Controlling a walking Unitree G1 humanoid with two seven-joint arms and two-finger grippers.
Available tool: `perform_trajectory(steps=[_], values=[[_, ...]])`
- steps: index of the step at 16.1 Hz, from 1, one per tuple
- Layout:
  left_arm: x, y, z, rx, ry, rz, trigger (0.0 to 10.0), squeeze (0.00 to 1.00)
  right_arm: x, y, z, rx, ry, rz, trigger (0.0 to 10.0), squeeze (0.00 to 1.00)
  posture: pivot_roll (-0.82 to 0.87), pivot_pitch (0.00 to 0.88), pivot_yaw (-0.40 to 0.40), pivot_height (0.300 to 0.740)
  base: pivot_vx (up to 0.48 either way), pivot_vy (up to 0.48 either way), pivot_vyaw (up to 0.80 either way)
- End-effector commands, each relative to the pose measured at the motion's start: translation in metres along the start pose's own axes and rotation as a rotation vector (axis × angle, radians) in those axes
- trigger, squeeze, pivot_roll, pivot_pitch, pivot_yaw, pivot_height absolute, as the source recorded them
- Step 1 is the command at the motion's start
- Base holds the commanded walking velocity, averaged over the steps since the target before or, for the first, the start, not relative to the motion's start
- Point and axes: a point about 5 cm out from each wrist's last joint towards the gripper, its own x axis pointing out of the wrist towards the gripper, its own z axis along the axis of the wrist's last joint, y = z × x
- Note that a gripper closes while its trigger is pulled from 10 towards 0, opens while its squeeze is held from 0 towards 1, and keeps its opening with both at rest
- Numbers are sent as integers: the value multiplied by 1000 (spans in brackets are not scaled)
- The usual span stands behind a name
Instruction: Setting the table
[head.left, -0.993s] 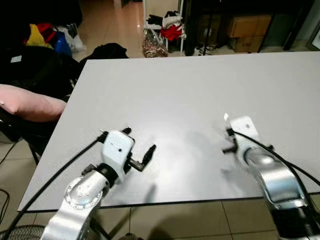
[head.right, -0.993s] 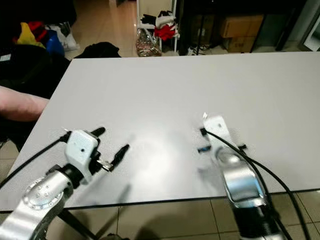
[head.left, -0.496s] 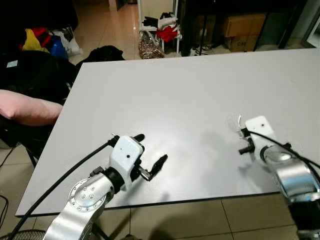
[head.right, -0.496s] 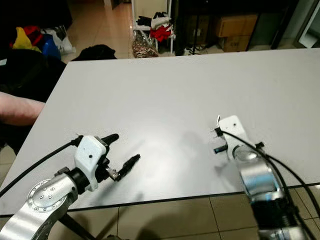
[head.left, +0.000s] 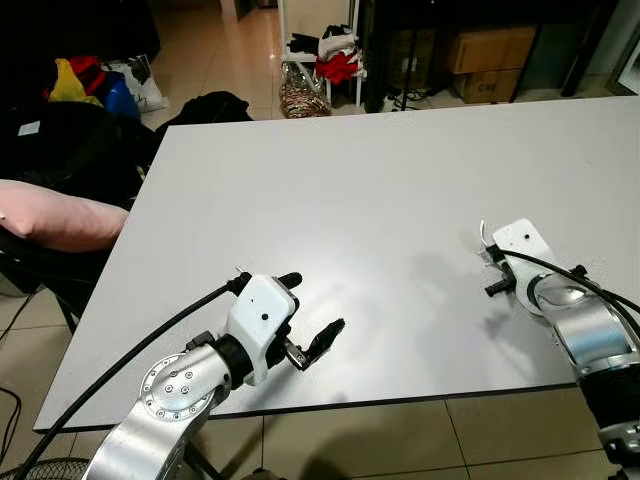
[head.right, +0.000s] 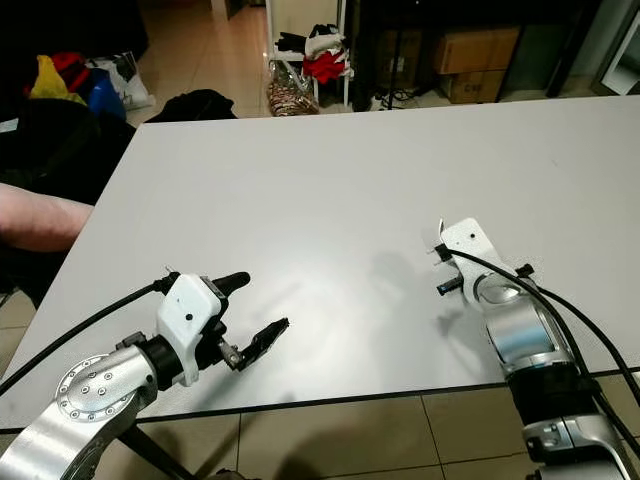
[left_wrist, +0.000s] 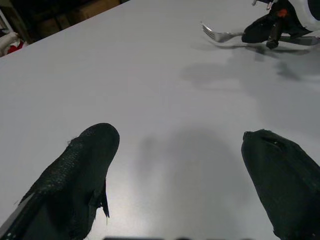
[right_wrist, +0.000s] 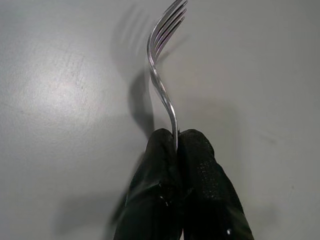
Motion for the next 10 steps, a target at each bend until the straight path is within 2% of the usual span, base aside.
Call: perform_trajectory(steps=[1, 3, 10], values=[[-3, 4, 2, 8, 5, 4, 10000, 0, 0, -2, 4, -27, -11, 0, 10000, 0, -155, 0, 75, 740, 0, 0, 0], [-4, 2, 2, 5, 7, -5, 10000, 0, 1, 2, 0, -38, 16, 21, 10000, 0, -151, 0, 69, 740, 0, 0, 0], [-3, 0, 1, 1, 13, -29, 10000, 0, -10, 24, 3, 55, 52, 85, 10000, 0, -166, 0, 68, 740, 0, 0, 0]])
